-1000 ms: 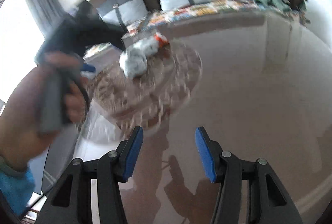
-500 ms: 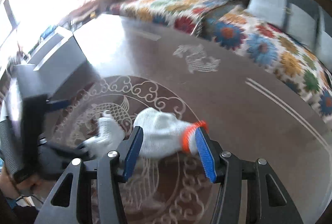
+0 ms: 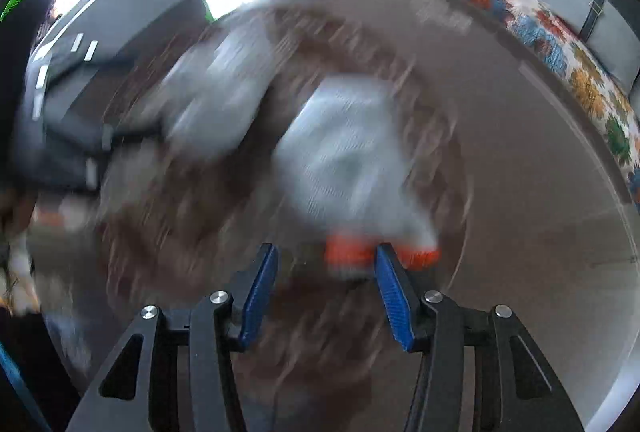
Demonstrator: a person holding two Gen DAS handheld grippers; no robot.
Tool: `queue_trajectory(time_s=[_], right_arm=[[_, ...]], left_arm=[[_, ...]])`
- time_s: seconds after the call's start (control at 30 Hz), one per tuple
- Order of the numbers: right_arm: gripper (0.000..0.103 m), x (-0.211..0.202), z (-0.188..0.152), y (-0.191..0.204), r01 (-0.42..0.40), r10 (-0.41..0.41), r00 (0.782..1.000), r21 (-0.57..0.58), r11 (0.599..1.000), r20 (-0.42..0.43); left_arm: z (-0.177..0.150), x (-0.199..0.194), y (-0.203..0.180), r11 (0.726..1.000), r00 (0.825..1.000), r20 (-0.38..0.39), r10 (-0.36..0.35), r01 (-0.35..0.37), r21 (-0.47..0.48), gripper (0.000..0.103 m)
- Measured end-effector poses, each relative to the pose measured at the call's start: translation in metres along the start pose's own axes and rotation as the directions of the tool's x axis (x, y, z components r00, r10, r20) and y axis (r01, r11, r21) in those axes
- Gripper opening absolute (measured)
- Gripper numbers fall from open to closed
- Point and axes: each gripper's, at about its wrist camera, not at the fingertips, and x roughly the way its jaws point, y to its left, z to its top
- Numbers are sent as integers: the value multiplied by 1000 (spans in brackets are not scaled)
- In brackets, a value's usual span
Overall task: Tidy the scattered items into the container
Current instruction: 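Lower both tools toward the two white knit gloves on the table, then grasp one white glove with the left tool while the right tool grasps the other glove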
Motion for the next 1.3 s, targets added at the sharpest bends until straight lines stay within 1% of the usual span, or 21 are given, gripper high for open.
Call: queue_trajectory(time_s=[0.07, 0.1, 0.13, 0.2, 0.27, 0.37, 0.47, 0.5, 0.53, 0.57, 0.6, 0.67, 0.77, 0.8, 0.87, 0.97, 1.07, 1.1, 1.17, 1.23, 1.3], right_arm=[[50, -8, -35, 15, 50, -51, 998, 16, 999, 39], [50, -14, -52, 18, 52, -57, 995, 66, 996, 81], [52, -22, -69, 18, 22, -41, 991, 145, 989, 130], [52, -36, -103, 18, -78, 7, 971, 284, 956, 241], [52, -48, -136, 21, -176, 40, 939, 380, 908, 341], [52, -56, -171, 29, -242, 47, 909, 432, 869, 415], [52, -57, -190, 32, -238, 22, 907, 468, 851, 421], [52, -58, -193, 33, -229, 10, 908, 478, 848, 418], [52, -59, -194, 32, -215, -6, 909, 483, 849, 416], [52, -62, -192, 30, -197, -24, 910, 483, 853, 414], [52, -66, -186, 28, -185, -38, 908, 479, 858, 418], [52, -78, -168, 24, -166, -61, 896, 460, 872, 440], [52, -89, -121, 14, -117, -102, 862, 391, 913, 497], [52, -85, -100, 8, -94, -101, 863, 353, 931, 495], [52, -72, -55, -7, -41, -96, 880, 276, 960, 465], [53, -48, -1, -21, 19, -92, 906, 177, 984, 413], [53, -26, 37, -21, 52, -81, 934, 93, 994, 349], [53, -18, 46, -20, 88, -110, 942, 83, 993, 318], [51, -10, 53, -19, 117, -139, 952, 94, 989, 272], [35, -11, 48, -25, 88, -130, 958, 171, 981, 255], [30, -17, 34, -28, 62, -124, 958, 235, 970, 257]], left_arm=[[11, -16, -2, 998, 997, 49, -55, 55, -11, 99], [20, -21, -2, 996, 994, 67, -81, 83, -28, 99], [31, -22, -2, 993, 993, 76, -96, 100, -56, 99], [51, -8, -4, 992, 996, 42, -73, 77, -104, 99], [66, 18, -11, 989, 996, -52, -70, 62, -137, 99], [71, 45, -22, 973, 977, -140, -162, 134, -189, 99], [65, 49, -24, 971, 983, -132, -126, 95, -217, 98], [62, 50, -18, 966, 984, -132, -120, 85, -246, 88], [58, 51, -11, 957, 983, -136, -125, 83, -277, 58], [55, 54, -5, 950, 979, -146, -139, 90, -300, 43], [54, 56, -1, 948, 976, -158, -152, 98, -304, 33], [53, 53, -4, 965, 977, -166, -131, 87, -249, 32], [50, 48, -11, 985, 979, -173, -105, 79, -152, 31], [48, 46, -12, 988, 979, -175, -103, 81, -128, 31], [44, 44, -8, 990, 978, -176, -116, 99, -99, 31], [42, 45, 0, 988, 974, -179, -140, 126, -87, 31], [40, 45, 0, 989, 975, -175, -137, 125, -74, 31], [39, 45, 0, 990, 976, -174, -134, 124, -70, 31], [38, 44, 0, 991, 977, -171, -129, 121, -60, 32], [36, 44, -1, 992, 978, -168, -124, 117, -51, 32], [33, 43, -1, 992, 979, -164, -123, 117, -44, 32]])
